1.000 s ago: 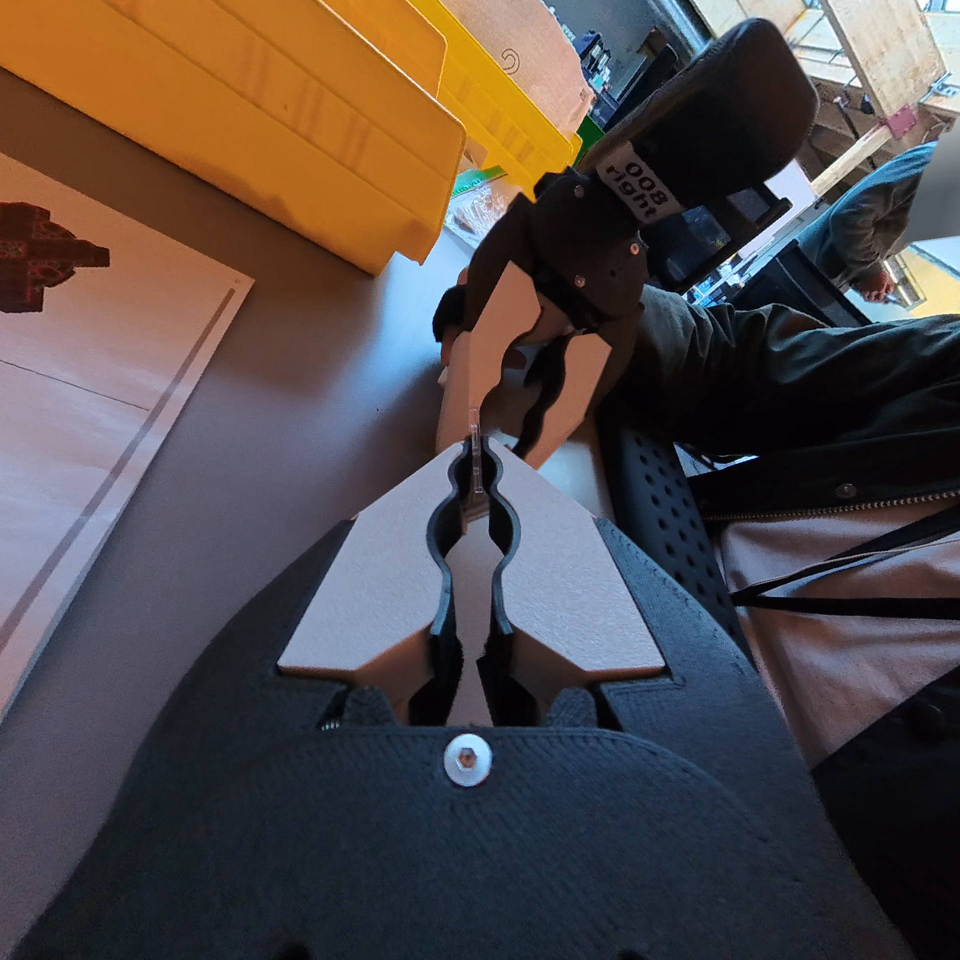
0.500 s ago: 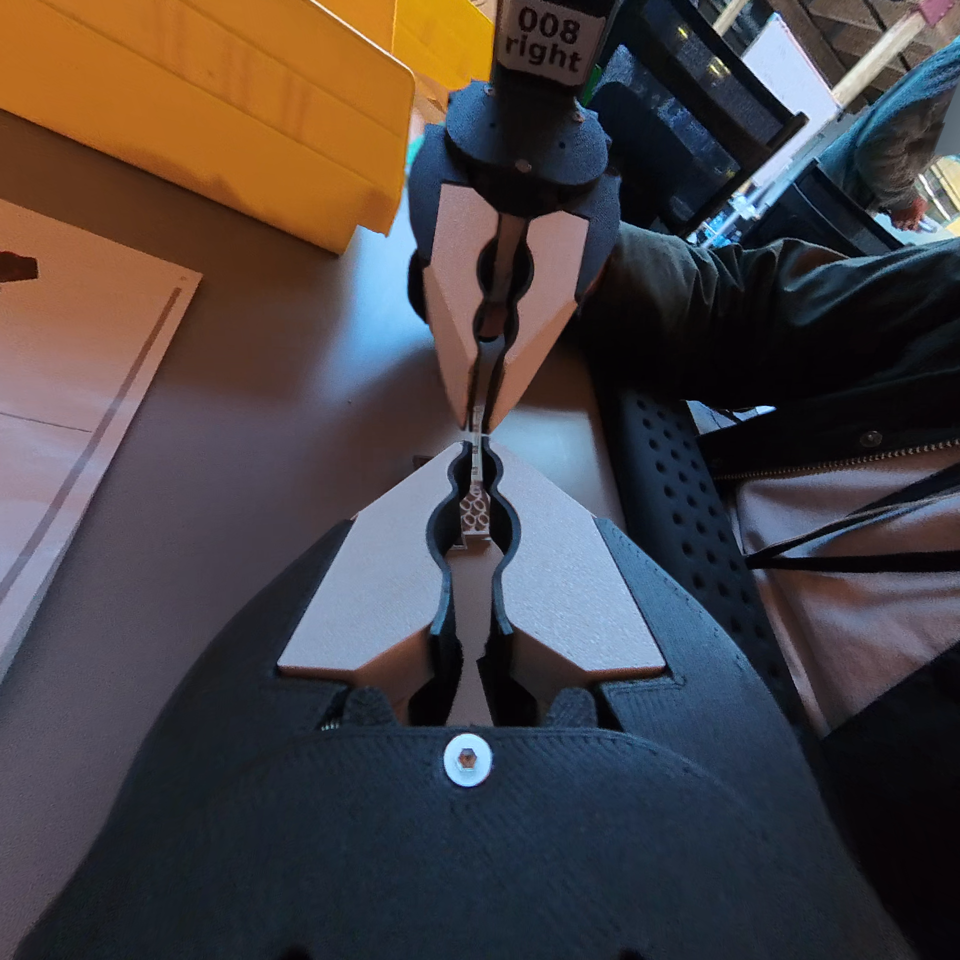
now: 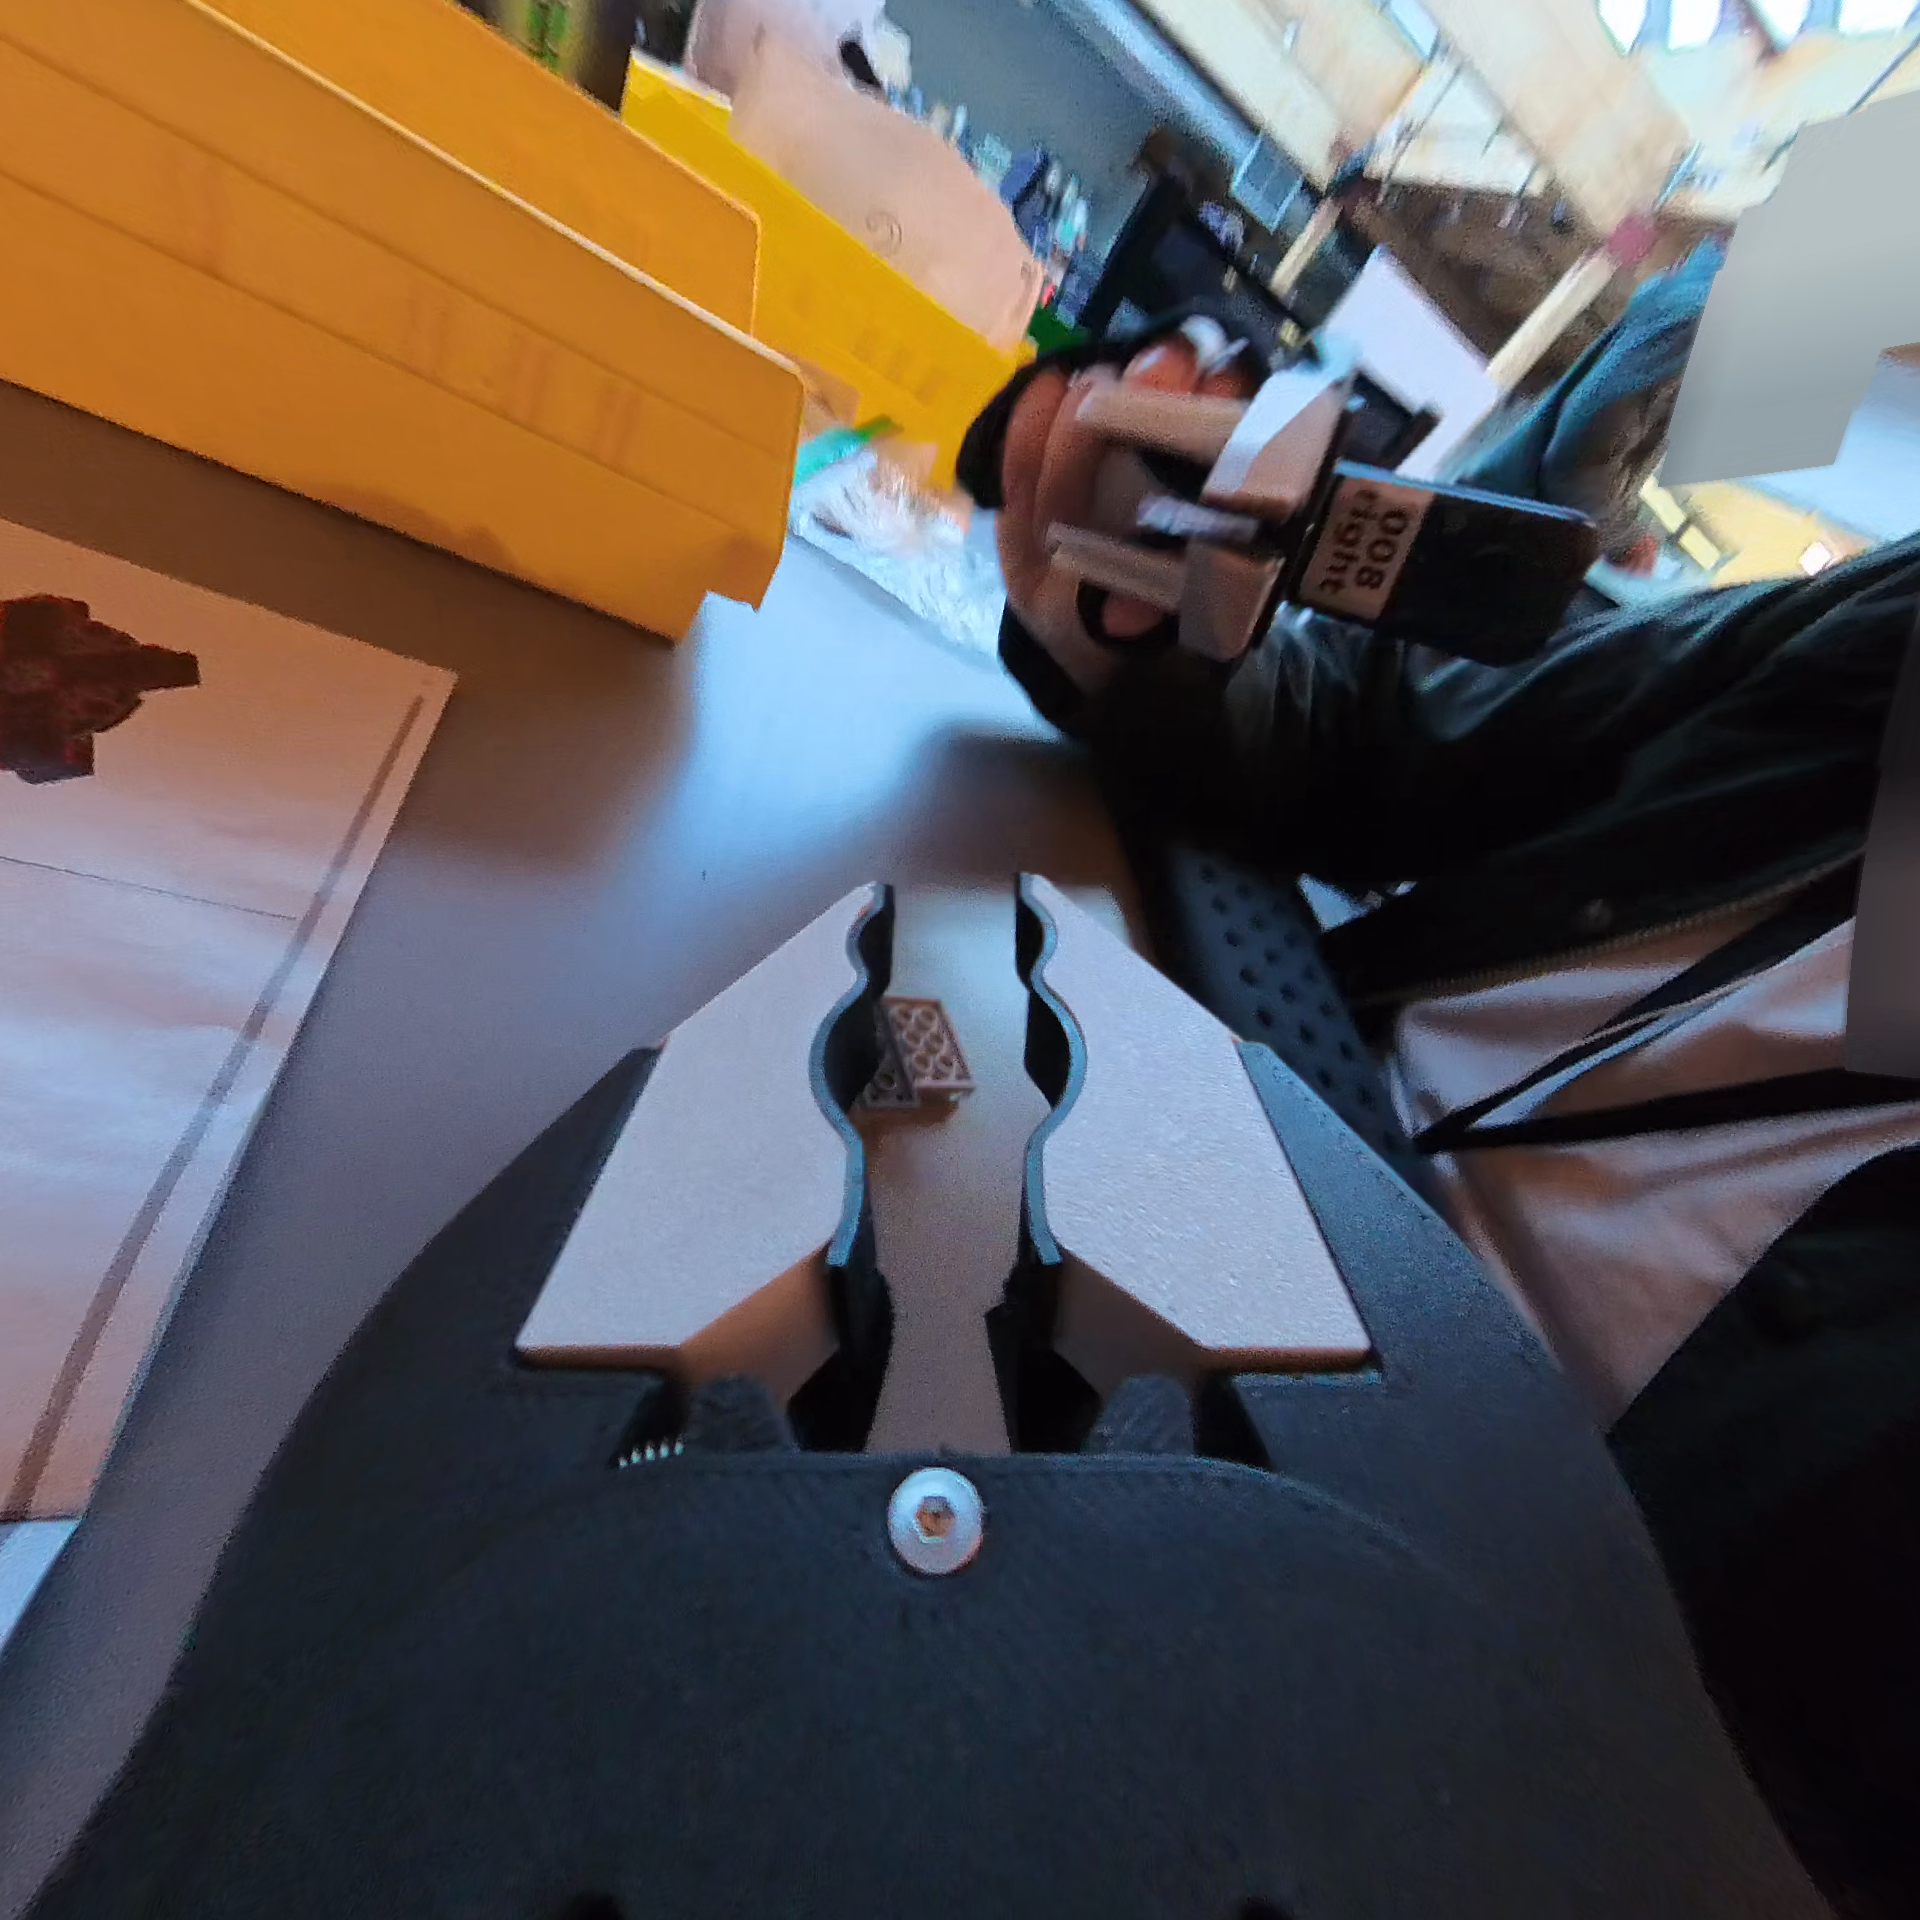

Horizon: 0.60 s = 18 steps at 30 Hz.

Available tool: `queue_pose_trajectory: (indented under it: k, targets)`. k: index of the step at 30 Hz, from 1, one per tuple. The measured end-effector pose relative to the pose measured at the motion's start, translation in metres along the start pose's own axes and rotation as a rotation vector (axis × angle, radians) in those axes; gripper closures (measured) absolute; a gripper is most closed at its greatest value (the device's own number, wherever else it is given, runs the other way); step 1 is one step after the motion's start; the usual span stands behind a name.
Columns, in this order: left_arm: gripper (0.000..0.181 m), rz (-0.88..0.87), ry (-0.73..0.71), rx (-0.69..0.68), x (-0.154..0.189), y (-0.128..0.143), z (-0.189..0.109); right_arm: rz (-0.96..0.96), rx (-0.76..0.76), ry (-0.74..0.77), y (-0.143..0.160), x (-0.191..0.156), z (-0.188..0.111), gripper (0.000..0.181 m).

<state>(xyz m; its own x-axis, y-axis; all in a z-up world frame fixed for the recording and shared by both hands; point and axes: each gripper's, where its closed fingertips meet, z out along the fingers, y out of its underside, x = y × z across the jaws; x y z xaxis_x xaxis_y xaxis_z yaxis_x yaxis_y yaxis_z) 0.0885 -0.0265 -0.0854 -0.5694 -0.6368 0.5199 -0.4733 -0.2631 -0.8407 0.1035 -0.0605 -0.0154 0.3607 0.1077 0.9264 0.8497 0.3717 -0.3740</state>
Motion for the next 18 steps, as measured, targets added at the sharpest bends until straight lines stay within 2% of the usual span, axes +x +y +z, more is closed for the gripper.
queue_pose_trajectory:
  k: [2,5,9,11,14,16,18]
  targets:
    - [0.151,0.052,-0.027,-0.075,0.000,0.011,0.004,-0.123,0.000,0.014,-0.006,-0.004,0.000,0.179]
    - [0.144,0.127,-0.012,-0.130,0.007,0.021,0.008,-0.142,-0.002,0.037,-0.009,0.001,-0.001,0.180]
    - [0.130,0.169,-0.049,-0.193,0.002,0.032,0.012,-0.185,-0.072,0.109,0.005,0.018,-0.006,0.179]
    - [0.128,0.183,-0.073,-0.235,-0.001,0.038,0.014,-0.140,-0.180,0.266,0.029,0.056,-0.019,0.179]
    - [0.128,0.257,-0.161,-0.318,-0.011,0.050,0.016,0.104,-0.327,0.452,0.080,0.106,-0.053,0.179]
    - [0.128,0.323,-0.239,-0.394,-0.021,0.060,0.016,0.276,-0.524,0.480,0.133,0.114,-0.073,0.179]
    - [0.133,0.390,-0.322,-0.458,-0.031,0.068,0.016,0.430,-0.704,0.419,0.181,0.099,-0.086,0.178]
